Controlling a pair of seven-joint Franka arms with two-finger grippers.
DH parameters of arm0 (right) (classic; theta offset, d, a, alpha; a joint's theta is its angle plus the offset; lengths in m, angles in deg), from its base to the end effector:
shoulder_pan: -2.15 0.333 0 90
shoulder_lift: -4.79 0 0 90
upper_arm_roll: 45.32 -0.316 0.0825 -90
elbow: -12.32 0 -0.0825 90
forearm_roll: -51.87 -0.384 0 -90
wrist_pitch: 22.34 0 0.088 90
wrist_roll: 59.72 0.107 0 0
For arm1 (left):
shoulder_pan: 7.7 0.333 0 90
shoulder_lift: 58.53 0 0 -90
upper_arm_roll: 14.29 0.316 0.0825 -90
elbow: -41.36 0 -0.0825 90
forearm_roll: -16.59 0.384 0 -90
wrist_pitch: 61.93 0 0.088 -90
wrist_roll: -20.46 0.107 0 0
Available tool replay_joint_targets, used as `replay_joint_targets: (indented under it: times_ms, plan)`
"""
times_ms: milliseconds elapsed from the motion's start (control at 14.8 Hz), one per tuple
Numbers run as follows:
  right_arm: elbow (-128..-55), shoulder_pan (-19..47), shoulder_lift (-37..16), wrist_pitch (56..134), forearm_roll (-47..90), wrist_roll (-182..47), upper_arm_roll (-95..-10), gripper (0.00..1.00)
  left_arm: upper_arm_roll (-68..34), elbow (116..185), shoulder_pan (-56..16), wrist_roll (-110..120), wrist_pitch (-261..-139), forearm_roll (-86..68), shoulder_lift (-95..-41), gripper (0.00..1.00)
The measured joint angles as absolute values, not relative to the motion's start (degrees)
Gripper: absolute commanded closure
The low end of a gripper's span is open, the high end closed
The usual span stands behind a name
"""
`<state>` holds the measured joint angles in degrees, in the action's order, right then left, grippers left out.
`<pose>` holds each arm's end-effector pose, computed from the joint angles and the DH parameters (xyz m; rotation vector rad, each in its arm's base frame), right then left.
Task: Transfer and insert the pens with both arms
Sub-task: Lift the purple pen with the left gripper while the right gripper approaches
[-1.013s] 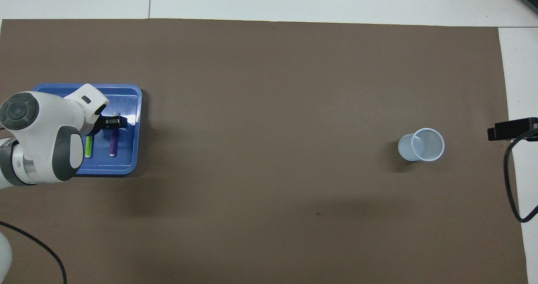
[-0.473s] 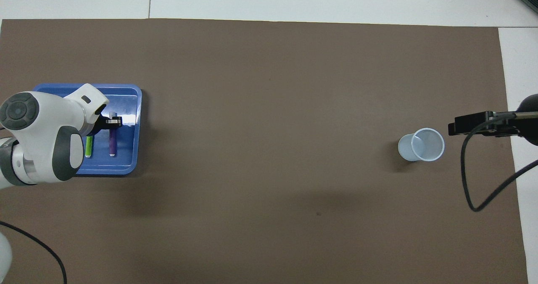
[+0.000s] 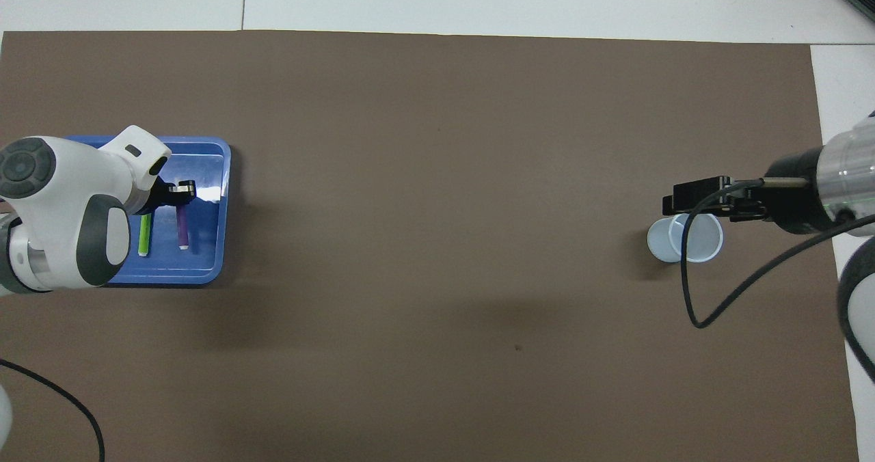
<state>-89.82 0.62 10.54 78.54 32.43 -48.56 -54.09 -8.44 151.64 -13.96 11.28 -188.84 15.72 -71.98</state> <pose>0.5298 0.1007 0.5990 -2.8080 0.1689 -0.0351 0.6126 -0.0076 0.3753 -3.1240 -0.2479 -0.0902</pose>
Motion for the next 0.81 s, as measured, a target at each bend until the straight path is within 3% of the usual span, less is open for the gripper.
replay_joint_targets:
  times_ms: [203, 810]
  plan:
    - [-91.7, 3.4, 10.5, 83.0, 27.9, -45.2, -54.8, 0.00, -8.7, 146.8, -14.5, 5.7, -181.2, 13.2, -70.6, 1.00]
    - [-95.0, 9.6, 8.0, 95.9, 11.4, -41.2, -54.9, 0.00, -9.4, 146.4, -24.2, -25.4, -168.1, 2.4, -64.7, 1.00]
